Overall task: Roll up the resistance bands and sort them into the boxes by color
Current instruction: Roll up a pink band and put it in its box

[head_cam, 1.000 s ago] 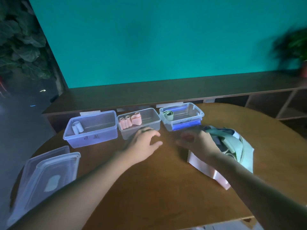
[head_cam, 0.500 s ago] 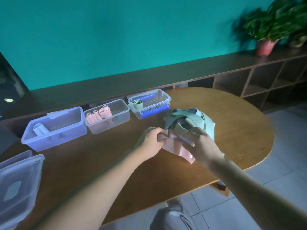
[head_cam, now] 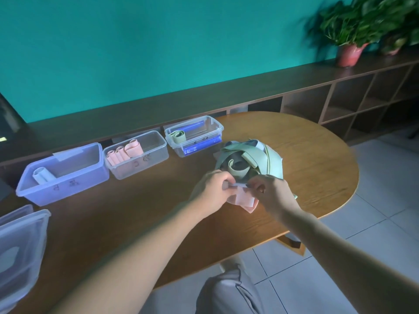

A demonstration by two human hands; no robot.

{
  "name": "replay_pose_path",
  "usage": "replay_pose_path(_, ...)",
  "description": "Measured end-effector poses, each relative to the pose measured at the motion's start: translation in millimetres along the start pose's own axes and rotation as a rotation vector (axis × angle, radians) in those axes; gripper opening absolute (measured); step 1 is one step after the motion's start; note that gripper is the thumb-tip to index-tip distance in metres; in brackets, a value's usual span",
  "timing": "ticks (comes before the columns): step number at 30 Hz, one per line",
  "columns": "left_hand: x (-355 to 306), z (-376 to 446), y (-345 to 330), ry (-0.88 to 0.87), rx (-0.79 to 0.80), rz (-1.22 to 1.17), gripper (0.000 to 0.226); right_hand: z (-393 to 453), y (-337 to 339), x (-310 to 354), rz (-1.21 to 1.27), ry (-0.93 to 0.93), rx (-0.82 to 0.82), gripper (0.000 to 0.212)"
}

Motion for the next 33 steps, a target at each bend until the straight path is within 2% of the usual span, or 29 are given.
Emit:
replay_pose_path(7, -5.4, -4.1, 13.0, 0.06, 0.002, -0.229, 0.025, 8.2, 12.8, 11.9, 0.175, -0.02, 0.013, 0.019)
replay_pose_path(14, -25.8, -14.8, 44.0, 0.019, -0.103, -0.402, 0.021, 24.7, 25.6, 54.9, 0.292, 0.064, 0.013, 0.014)
replay_pose_path(17, -22.8, -18.3, 61.0, 0.045, -0.176, -0.335, 0.037, 37.9, 32.3, 79.4, 0.337, 0.082, 0.006, 0.012)
replay_pose_path(23, -24.4, -34.4, 114.0, 0.079, -0.468, -0.366, 0.03, 53.4, 43.1, 131.0, 0.412, 0.179, -0.03, 0.019)
replay_pose_path(29, -34.7, -60.4, 167.2, 0.026, -0.442, -0.399, 0.028, 42.6, 56.9, 180.7, 0.491, 0.262, -0.047, 0.016)
replay_pose_path(33, -40.6, -78.3, 193.8, 0.006, -0.485, -0.366, 0.016, 28.7, 65.5, 213.2, 0.581, 0.302, -0.006, 0.017)
Point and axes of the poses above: each hand's wrist, its own z-axis towards the middle knuckle, its own y-axis out of the back of the hand, x = y × z, the point moved 4 cm from there along z, towards the middle knuckle, and after that the axes turned 2 degrees about -y, right-handed, at the moved point
